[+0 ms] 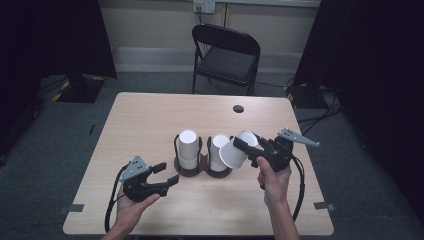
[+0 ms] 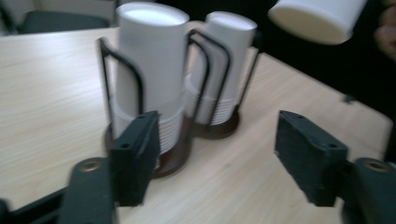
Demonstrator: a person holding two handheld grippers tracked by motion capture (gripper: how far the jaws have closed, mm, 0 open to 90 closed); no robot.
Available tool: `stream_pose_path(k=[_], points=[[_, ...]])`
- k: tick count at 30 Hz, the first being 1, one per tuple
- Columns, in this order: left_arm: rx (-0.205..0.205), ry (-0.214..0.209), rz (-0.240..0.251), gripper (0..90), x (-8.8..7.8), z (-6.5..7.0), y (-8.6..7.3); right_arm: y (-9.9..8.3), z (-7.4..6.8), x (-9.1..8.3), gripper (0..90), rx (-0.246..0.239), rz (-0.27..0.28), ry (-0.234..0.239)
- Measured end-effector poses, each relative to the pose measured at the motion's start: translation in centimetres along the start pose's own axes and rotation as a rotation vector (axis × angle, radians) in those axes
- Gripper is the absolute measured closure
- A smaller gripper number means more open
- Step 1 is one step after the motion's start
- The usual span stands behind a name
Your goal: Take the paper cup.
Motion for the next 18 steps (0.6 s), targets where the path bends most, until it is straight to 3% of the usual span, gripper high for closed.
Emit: stream_pose_path(k=[5, 8, 10, 13, 15, 18], points=[[0.002, 0.003, -0.011, 31.3, 0.1, 0.2, 0.0, -1.6, -1.2, -0.3, 34.4, 0.034, 0.006, 0.048], [0.026, 0.013, -0.012, 30.2, 0.1, 0.4, 0.3, -2.5, -1.6, 0.1, 34.4, 0.066, -0.002, 0.073], [0.039, 0.016, -0.009, 30.6, 0.4, 0.5, 0.5, -3.0, -1.6, 0.3, 34.5, 0.074, -0.015, 0.053], [0.04, 0.019, -0.007, 32.3, 0.9, 0.7, 1.0, -4.0, -1.7, 0.5, 34.6, 0.118, -0.02, 0.062], [0.053, 0.016, -0.004, 35.1, 1.1, 0.8, 1.4, -4.4, -1.6, 0.5, 34.7, 0.152, -0.013, 0.069], [0.105, 0.019, -0.001, 38.4, 1.7, 1.2, 2.1, -4.5, -1.4, 0.3, 34.7, 0.202, 0.013, 0.09]])
Point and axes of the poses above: each handheld gripper's, and its own axes: x roughly forward along the jaws, y roughly out of its top, z roughly to its right, the point moved 7 cm from there along x, roughly forward along the jaws, and after that the axes turned 1 degree about x, right-handed, at the moved point
